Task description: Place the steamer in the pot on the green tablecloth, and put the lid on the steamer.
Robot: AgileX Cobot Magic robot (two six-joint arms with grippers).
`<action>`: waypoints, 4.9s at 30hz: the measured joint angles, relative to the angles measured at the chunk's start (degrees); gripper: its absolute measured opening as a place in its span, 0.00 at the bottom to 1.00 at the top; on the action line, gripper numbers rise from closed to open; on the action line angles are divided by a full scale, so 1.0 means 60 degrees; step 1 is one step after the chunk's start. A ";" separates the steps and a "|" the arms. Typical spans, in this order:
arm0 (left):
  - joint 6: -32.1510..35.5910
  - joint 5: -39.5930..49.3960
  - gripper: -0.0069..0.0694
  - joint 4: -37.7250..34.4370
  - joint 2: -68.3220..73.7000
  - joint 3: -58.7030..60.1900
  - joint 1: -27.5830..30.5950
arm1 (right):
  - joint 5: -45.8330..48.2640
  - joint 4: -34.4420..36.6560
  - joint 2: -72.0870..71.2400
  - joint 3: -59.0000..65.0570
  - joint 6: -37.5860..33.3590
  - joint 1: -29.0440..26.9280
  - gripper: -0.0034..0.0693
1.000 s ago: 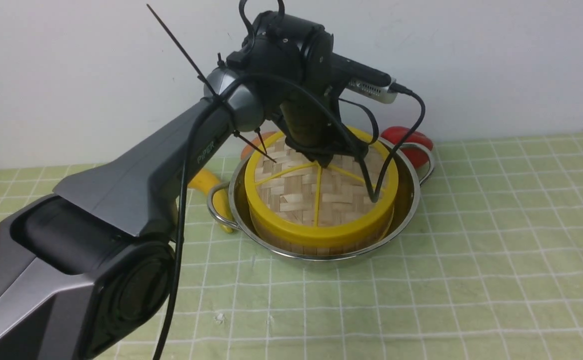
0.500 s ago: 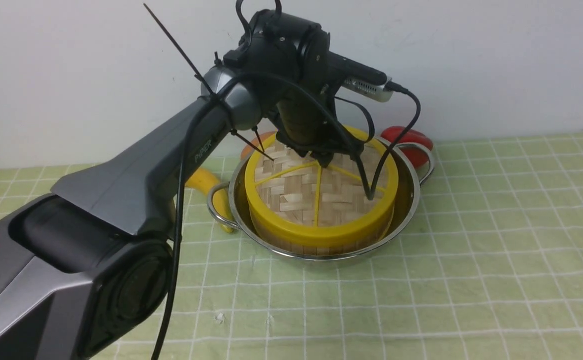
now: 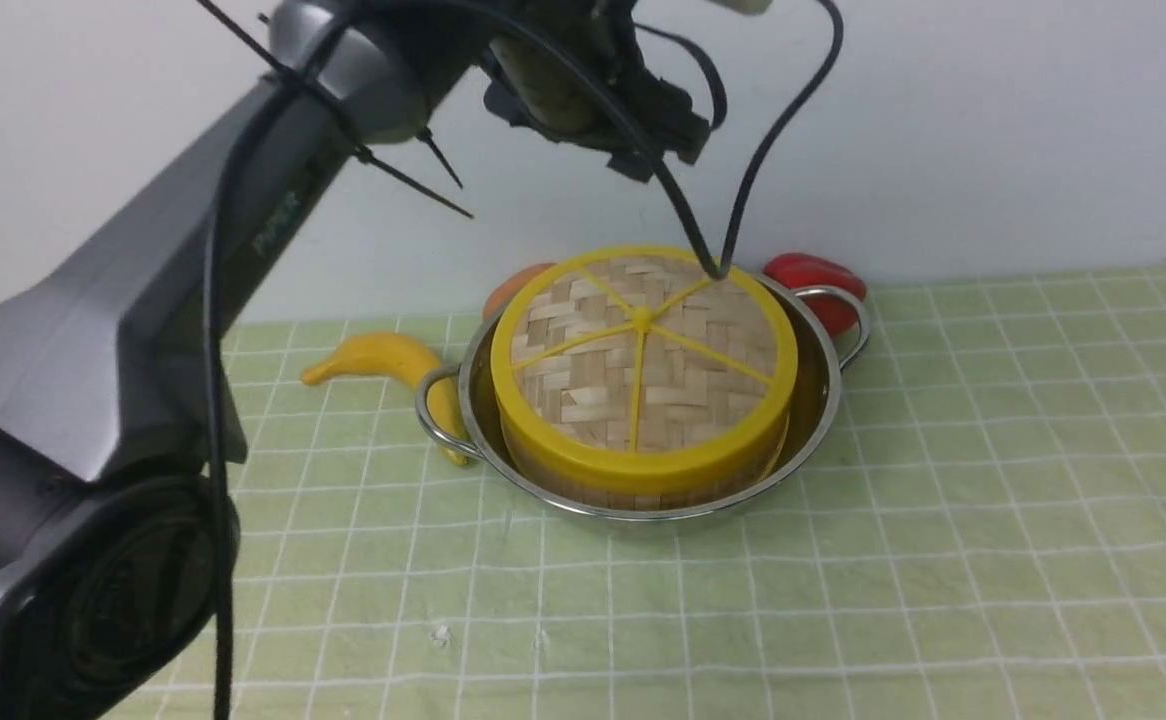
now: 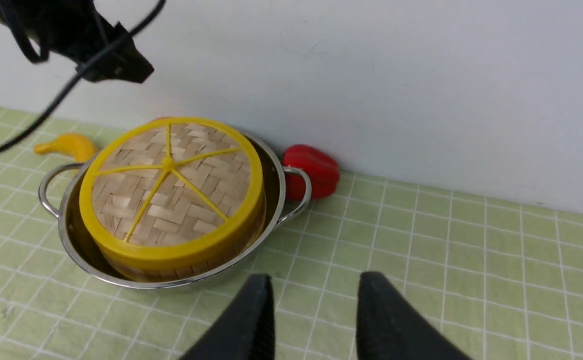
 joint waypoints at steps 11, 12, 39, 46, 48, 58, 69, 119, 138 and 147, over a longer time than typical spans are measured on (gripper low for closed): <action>0.0042 -0.0001 0.06 -0.0657 -0.2789 0.0750 0.0000 | -0.2840 -0.0256 -0.2324 0.4261 -0.0029 0.0000 0.03; 0.0044 -0.0001 0.06 -0.0598 -0.3083 0.1069 0.0000 | -0.2882 -0.0256 -0.2369 0.4416 -0.0029 0.0000 0.03; -0.1017 -0.2925 0.06 -0.0986 -1.4069 1.5276 0.0000 | -0.2862 0.0064 -0.2393 0.4609 -0.0029 0.0000 0.06; -0.1035 -0.3085 0.07 -0.1028 -1.4508 1.5373 0.0000 | -0.2862 0.0064 -0.2401 0.4609 -0.0029 0.0000 0.08; -0.1035 -0.3085 0.07 -0.1036 -1.4510 1.5373 0.0000 | -0.2862 0.0064 -0.2401 0.4609 -0.0029 0.0000 0.08; -0.1005 -0.3085 0.09 -0.1017 -1.4510 1.5377 0.0000 | -0.2862 0.0074 -0.2401 0.4609 -0.0029 0.0000 0.12; -0.0828 -0.5670 0.12 -0.0239 -1.6726 1.7717 0.2935 | -0.2872 0.0259 -0.2401 0.4609 -0.0029 0.0000 0.16; -0.1017 -0.9679 0.24 0.0315 -2.0687 2.3097 0.6027 | -0.5455 -0.0260 -0.5447 0.7587 -0.0036 -0.2848 0.32; -0.0927 -0.9714 0.27 0.0315 -2.0704 2.3097 0.6027 | -0.6938 -0.0485 -0.6085 1.0631 -0.0030 -0.3034 0.38; -0.0921 -0.9714 0.27 0.0315 -2.0704 2.3097 0.6027 | -0.6903 -0.0495 -0.6085 1.0631 -0.0030 -0.3034 0.38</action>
